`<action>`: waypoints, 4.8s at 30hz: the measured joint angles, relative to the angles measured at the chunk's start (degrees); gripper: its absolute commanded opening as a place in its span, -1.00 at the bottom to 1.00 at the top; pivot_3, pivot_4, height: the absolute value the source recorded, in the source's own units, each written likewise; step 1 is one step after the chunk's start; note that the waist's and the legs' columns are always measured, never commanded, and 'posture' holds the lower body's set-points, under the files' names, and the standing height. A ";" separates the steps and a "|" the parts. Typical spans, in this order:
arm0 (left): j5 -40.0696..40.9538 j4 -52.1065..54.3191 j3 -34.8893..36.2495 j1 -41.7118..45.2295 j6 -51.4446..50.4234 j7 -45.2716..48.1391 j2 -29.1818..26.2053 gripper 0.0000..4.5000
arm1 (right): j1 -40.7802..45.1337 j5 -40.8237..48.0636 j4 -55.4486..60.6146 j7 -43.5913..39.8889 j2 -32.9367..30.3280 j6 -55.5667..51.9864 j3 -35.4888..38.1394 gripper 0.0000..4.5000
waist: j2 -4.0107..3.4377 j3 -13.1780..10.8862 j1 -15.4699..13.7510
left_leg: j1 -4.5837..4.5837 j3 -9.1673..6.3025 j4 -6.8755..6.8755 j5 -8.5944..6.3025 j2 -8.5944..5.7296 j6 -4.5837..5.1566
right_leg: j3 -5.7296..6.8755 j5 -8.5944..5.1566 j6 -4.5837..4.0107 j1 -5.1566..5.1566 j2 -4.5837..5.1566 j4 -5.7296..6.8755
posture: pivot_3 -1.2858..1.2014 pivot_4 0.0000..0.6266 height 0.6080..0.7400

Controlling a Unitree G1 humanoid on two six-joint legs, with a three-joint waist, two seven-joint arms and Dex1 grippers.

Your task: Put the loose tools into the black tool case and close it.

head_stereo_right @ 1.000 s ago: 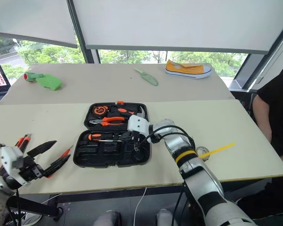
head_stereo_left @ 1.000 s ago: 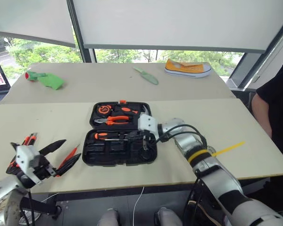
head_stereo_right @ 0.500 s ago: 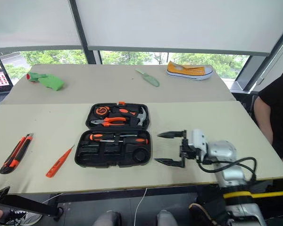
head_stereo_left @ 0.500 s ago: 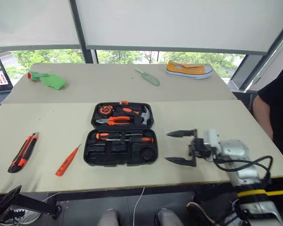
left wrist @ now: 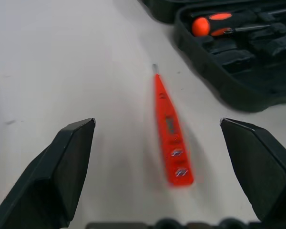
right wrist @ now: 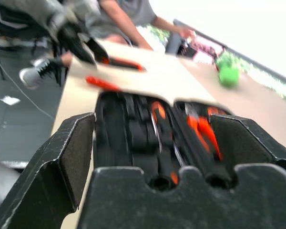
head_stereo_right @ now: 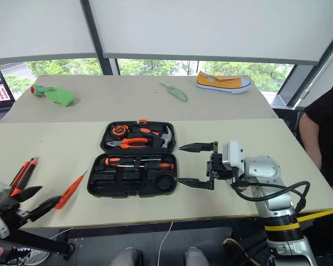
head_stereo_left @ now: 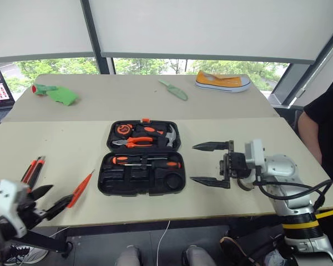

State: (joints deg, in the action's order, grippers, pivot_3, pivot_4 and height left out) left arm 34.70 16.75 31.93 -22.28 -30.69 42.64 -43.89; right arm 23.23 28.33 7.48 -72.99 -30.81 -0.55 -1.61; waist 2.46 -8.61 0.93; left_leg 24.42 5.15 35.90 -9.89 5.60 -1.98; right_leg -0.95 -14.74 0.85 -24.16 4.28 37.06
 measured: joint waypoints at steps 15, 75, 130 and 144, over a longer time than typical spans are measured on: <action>-4.76 -9.18 -2.97 9.33 10.20 4.45 2.72 -0.72 | -2.42 0.09 2.03 0.51 -1.71 -1.47 -0.67 1.00 | 0.02 -0.01 -0.97 | 0.02 0.05 0.02 -0.01 0.01 -0.03 | 0.04 0.00 -0.06 -0.02 0.03 -0.01 | 0.03 -0.52 1.00; -29.45 -45.80 -39.54 55.57 54.22 37.59 -4.19 0.06 | -8.80 1.28 7.68 4.46 -8.13 -7.58 4.15 1.00 | -0.12 0.02 -0.57 | 0.24 -0.03 0.37 0.30 0.15 0.49 | -0.25 0.09 0.20 0.01 -0.38 0.11 | 0.03 -0.52 1.00; -20.52 -36.19 -36.22 51.02 22.89 29.54 3.63 -0.97 | -10.98 1.23 5.19 5.77 -6.77 -8.15 2.81 1.00 | -0.09 0.00 -1.57 | 0.32 -0.17 0.86 0.32 0.16 0.51 | -0.26 0.11 0.26 0.01 -0.43 0.52 | 0.03 -0.52 1.00; -22.54 -33.57 -38.52 49.34 25.97 32.16 2.78 -0.97 | -12.37 1.15 5.19 7.04 -6.38 -8.14 2.61 1.00 | -0.11 0.01 -1.58 | 0.27 -0.16 0.86 0.32 0.16 0.51 | -0.29 0.10 0.24 0.04 -0.42 0.54 | 0.03 -0.52 1.00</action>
State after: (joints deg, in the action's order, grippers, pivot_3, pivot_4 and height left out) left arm 12.16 -16.82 -6.58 27.06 -4.71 74.80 -41.11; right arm 10.86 29.47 12.67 -65.95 -37.19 -8.69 1.00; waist 2.36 -8.60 -0.64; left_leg 24.70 4.99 36.76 -9.56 5.76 -1.47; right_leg -1.23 -14.64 1.09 -24.11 3.86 37.60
